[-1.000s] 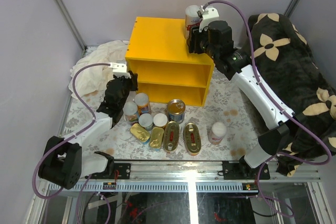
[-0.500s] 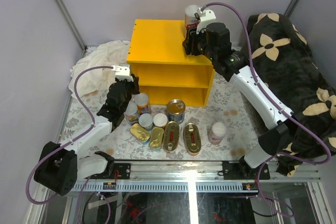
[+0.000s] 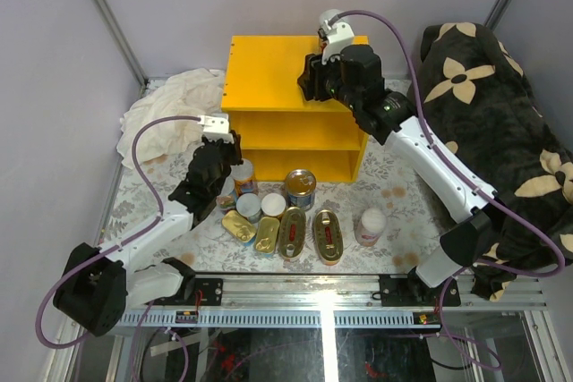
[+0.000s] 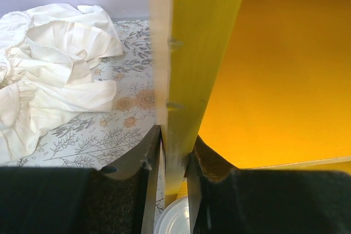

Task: Place and organize the canned foods onto the counter
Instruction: Adjust the counter at the center of the board.

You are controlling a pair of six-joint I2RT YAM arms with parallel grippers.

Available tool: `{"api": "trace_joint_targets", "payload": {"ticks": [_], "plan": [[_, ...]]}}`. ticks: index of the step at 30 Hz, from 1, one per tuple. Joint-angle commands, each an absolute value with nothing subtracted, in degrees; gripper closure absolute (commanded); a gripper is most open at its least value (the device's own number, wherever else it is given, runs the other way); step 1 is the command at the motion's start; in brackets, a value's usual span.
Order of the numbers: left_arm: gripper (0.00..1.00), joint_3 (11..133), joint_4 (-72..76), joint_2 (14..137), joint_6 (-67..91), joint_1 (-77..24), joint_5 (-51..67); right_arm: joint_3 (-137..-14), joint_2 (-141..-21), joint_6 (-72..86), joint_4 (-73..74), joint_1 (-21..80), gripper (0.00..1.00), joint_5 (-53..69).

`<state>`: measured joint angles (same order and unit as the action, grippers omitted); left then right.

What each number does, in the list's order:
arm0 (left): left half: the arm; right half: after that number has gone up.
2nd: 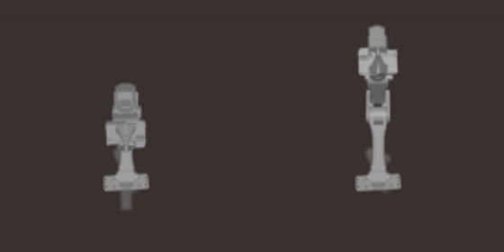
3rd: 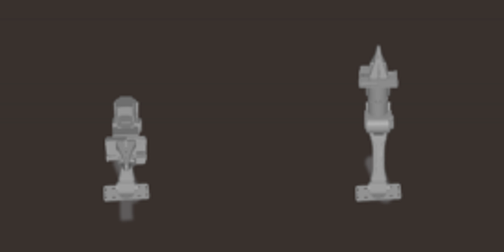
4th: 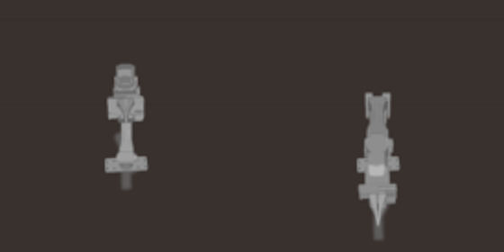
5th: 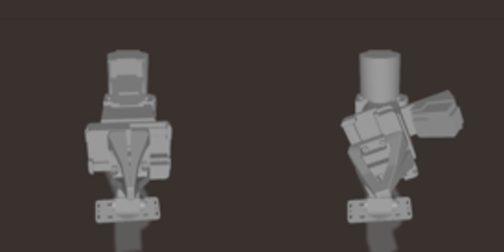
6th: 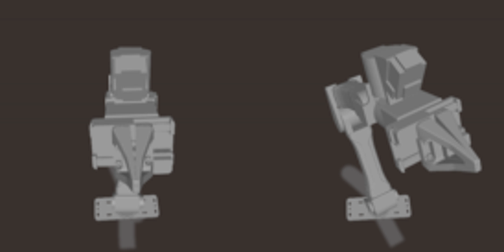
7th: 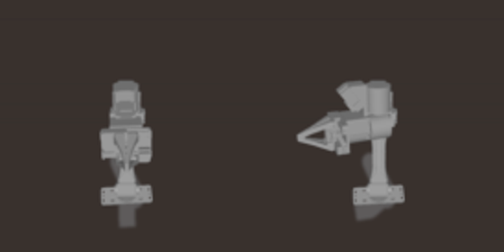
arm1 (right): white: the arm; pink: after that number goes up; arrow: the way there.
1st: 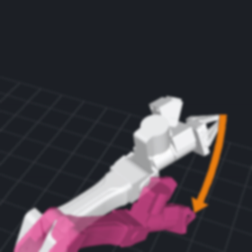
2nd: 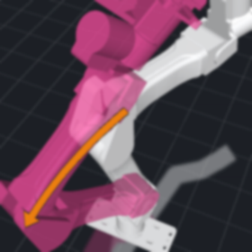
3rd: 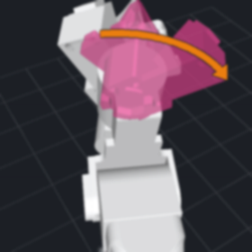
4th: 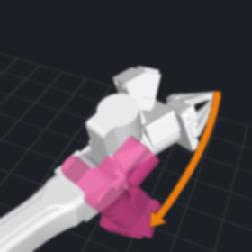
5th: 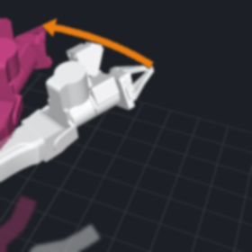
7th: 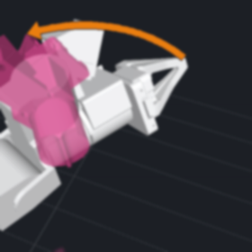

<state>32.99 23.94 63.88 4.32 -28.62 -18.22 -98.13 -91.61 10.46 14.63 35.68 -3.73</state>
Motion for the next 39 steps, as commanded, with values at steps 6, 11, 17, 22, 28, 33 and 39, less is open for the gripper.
{"api": "trace_joint_targets", "payload": {"ticks": [6, 11, 17, 22, 28, 33, 39], "plan": [[1.00, 33.7, 25.8, 62.8, 6.9, -33.3, -13.0, -100.4, -93.1, 10.4, 12.4, 38.4, 0.48, -3.4], [1.00, 33.5, 25.3, 61.9, 6.9, -34.3, -13.5, -102.5, -94.8, 10.4, 12.9, 39.7, 0.48, -3.2], [1.00, 33.7, 24.2, 61.0, 6.4, -34.5, -13.8, -104.9, -93.5, 9.4, 15.4, 42.0, 0.20, -4.3], [1.00, 34.4, 22.5, 60.7, 6.2, -34.5, -14.1, -98.4, -84.7, 9.6, 12.6, 42.6, 0.00, -13.2], [1.00, 35.8, 20.6, 60.3, 5.0, -34.4, -14.1, -93.2, -80.5, 6.9, 11.5, 42.6, 0.00, -26.4], [1.00, 36.5, 19.8, 60.1, 4.2, -34.5, -13.1, -98.9, -85.0, 3.7, 13.6, 41.2, 0.00, -28.4], [1.00, 35.9, 19.4, 59.2, 4.4, -34.5, -12.1, -106.6, -91.4, 1.9, 17.4, 39.2, 0.01, -27.5]]}}
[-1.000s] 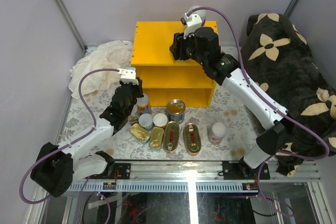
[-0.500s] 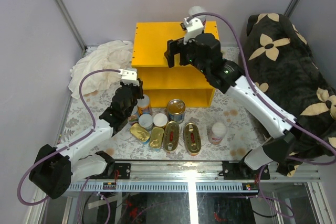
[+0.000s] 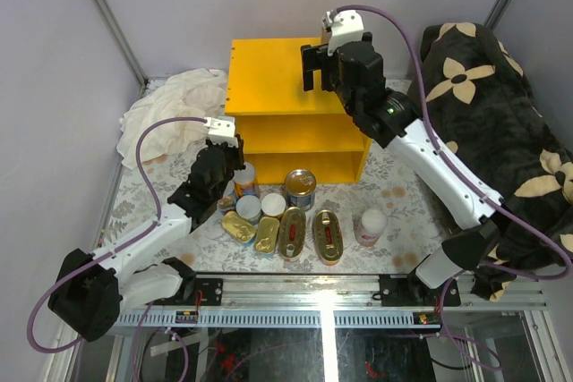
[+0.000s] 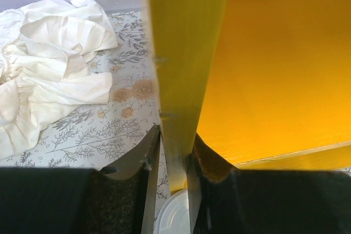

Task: Place and organize the canned foods onto the counter
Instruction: Adjust the counter at the center of the board.

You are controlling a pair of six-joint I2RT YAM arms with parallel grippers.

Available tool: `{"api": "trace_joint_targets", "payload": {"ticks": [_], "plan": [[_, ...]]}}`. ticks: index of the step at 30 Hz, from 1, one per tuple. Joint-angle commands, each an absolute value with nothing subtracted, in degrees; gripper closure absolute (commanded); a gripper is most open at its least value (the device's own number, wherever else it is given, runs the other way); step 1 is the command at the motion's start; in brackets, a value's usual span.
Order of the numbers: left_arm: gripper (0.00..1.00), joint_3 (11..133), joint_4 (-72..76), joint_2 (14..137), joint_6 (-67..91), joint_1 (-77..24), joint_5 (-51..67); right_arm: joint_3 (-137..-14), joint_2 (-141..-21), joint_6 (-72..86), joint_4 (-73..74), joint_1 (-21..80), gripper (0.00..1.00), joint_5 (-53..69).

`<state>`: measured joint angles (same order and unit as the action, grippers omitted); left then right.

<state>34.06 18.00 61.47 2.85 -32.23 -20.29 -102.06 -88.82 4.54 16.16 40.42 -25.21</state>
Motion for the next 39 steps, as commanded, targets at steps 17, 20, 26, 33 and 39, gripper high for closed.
{"api": "trace_joint_targets", "payload": {"ticks": [17, 20, 26, 33, 39], "plan": [[1.00, 35.7, 19.6, 60.1, 4.9, -34.5, -10.5, -104.9, -93.8, 0.3, 12.9, 34.5, 0.00, -26.6], [1.00, 35.9, 19.5, 60.7, 5.0, -34.5, -10.4, -106.8, -94.9, -0.3, 12.7, 33.7, 0.01, -25.0], [1.00, 36.1, 19.5, 61.4, 5.2, -34.5, -10.4, -109.9, -99.5, -1.6, 12.2, 33.2, 0.01, -21.8], [1.00, 36.3, 19.2, 61.8, 4.4, -34.5, -10.6, -109.5, -100.9, -1.8, 9.8, 33.0, 0.06, -18.8], [1.00, 36.7, 19.0, 61.8, 4.0, -34.5, -10.9, -107.8, -100.6, 1.7, 7.2, 33.0, 0.22, -12.7]]}}
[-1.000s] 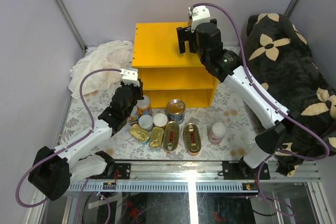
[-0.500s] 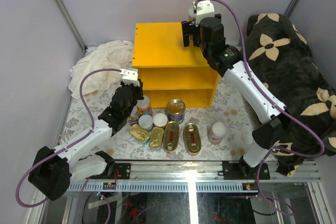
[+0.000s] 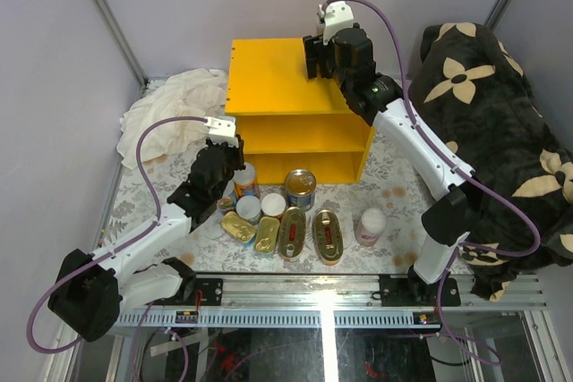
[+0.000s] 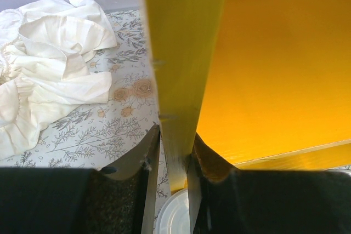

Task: Place and organize the canned foods onto the counter
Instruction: Adjust the counter at the center of the board.

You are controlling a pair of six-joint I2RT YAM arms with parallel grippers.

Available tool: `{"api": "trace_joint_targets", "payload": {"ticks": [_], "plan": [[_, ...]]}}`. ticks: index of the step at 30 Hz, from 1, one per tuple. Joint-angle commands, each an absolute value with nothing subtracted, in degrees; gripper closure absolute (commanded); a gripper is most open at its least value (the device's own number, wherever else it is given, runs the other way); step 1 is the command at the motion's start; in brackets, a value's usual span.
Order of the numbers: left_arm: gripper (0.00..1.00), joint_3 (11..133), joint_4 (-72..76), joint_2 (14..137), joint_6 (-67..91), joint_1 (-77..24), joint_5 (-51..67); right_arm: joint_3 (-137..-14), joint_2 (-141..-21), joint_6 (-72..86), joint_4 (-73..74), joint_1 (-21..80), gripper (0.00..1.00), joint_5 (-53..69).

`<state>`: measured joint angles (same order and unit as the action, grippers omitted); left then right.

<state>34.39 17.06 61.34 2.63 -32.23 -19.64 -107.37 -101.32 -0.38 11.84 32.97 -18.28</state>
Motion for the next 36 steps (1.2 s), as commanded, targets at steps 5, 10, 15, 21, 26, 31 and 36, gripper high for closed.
{"api": "trace_joint_targets", "payload": {"ticks": [5, 10, 15, 21, 26, 31, 36], "plan": [[1.00, 36.2, 19.1, 61.7, 4.3, -34.4, -10.8, -108.1, -101.6, 5.2, 6.3, 33.2, 0.35, -7.2], [1.00, 36.2, 19.2, 62.0, 4.5, -34.5, -10.2, -109.9, -104.2, 6.4, 5.5, 35.7, 0.37, -5.1], [1.00, 36.1, 19.1, 62.0, 4.8, -34.5, -9.7, -119.0, -111.3, 5.7, 8.2, 39.5, 0.37, -5.7], [1.00, 35.8, 18.8, 61.6, 5.3, -34.5, -8.7, -129.9, -118.8, 5.3, 9.8, 42.2, 0.38, -5.4], [1.00, 35.6, 18.8, 61.3, 5.9, -34.5, -7.8, -135.0, -123.5, 5.1, 9.8, 42.6, 0.38, -5.3], [1.00, 35.3, 19.1, 61.7, 6.0, -34.5, -7.5, -136.5, -126.1, 3.8, 7.5, 43.1, 0.35, -5.5], [1.00, 35.4, 19.1, 62.1, 5.8, -34.5, -7.6, -137.8, -126.6, 3.3, 9.9, 43.2, 0.04, -5.4]]}}
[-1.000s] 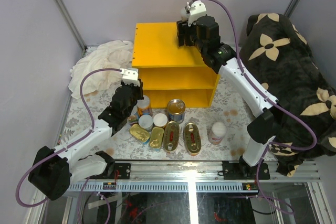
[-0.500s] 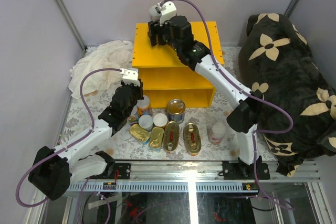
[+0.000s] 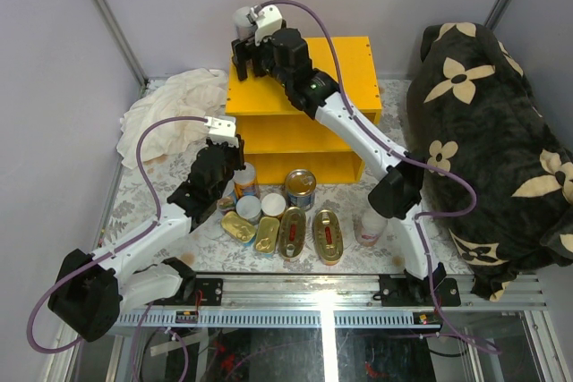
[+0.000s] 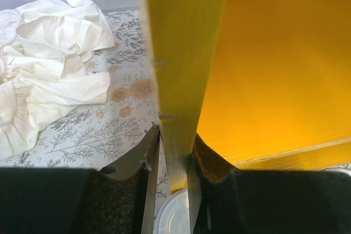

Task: Place and organize the canned foods onto the counter
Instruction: Adjust the counter at the center of the board.

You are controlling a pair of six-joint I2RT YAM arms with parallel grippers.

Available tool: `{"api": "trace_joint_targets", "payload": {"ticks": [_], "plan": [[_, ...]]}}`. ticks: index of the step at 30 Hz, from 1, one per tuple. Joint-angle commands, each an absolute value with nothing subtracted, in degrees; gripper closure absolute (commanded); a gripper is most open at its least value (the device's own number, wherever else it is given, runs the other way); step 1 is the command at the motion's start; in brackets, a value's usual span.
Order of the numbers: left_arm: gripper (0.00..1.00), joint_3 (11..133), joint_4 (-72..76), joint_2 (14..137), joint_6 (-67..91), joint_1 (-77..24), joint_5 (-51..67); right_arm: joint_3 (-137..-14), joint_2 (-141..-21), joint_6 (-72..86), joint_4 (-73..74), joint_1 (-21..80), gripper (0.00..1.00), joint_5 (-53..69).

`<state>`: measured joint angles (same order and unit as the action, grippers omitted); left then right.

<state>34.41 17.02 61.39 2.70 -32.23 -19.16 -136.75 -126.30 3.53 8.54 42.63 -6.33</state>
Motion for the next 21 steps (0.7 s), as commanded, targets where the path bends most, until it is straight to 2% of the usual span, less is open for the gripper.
{"api": "trace_joint_targets", "payload": {"ticks": [1, 6, 11, 21], "plan": [[1.00, 35.4, 19.0, 62.2, 5.7, -34.5, -7.6, -135.6, -125.3, 3.4, 9.1, 43.2, 0.03, -5.4], [1.00, 35.3, 19.0, 62.2, 5.7, -34.5, -7.9, -122.4, -117.2, 4.9, 3.7, 43.2, 0.00, -7.3], [1.00, 35.2, 19.1, 61.8, 5.7, -34.5, -8.0, -114.4, -111.9, 5.6, -0.7, 43.2, 0.05, -8.5], [1.00, 35.0, 19.2, 62.1, 5.7, -34.5, -8.2, -119.2, -116.3, 4.7, 0.3, 43.2, 0.25, -8.4]]}}
